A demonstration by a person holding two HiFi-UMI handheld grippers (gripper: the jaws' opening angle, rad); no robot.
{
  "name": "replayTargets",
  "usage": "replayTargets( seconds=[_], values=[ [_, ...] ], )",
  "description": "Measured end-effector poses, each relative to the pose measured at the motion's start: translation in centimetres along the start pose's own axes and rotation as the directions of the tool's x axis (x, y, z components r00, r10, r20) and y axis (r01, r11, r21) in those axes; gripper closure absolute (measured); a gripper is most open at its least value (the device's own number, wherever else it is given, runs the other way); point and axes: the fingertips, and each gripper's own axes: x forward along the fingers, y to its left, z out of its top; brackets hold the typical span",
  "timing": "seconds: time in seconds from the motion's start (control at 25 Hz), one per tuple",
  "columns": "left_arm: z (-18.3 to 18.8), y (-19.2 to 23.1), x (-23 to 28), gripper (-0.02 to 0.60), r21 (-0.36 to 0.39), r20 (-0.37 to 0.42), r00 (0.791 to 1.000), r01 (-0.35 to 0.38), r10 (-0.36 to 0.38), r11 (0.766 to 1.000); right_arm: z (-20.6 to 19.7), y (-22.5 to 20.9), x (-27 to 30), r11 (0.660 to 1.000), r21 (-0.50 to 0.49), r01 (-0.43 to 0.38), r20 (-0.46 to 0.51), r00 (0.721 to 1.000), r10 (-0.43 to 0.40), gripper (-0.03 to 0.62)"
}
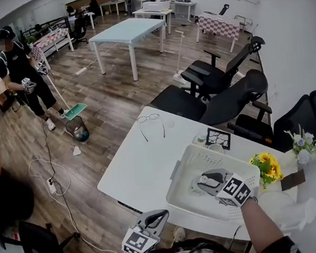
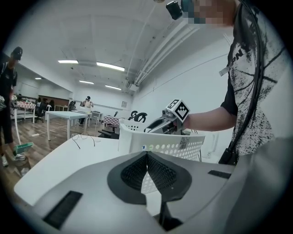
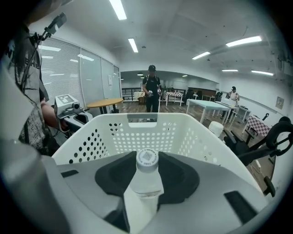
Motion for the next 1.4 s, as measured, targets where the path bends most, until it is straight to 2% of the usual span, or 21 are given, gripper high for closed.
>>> replayTargets(
  seconds=[0.24,0.68,1.0,1.4],
  values=[
    [0.0,-0.3,0.7,0.571,0.018,-0.007,1.0,0.009,-0.009,1.0,-0.2,-0.2,0.0,1.0,0.024,-0.013,0.017,1.0,0.013,0.439],
    [0.9,-1.3,1.5,0.571,0.048,-0.007,0.997,0.079,-0.078,0.996,0.2,-0.3,-0.5,0.999,0.034,0.028,0.034,0.999,-0.03,0.442],
    [1.1,-1.4,0.4,0.571,0.049,0.004,0.99,0.138,-0.138,0.989,2.7,-0.4,-2.9,0.993,0.039,0.112,0.077,0.99,-0.115,0.442],
    [0.8,-1.4,-1.3,0.571,0.047,0.013,0.973,0.229,-0.229,0.972,5.2,0.3,-6.8,0.97,0.104,0.222,0.132,0.963,-0.234,0.442]
  ],
)
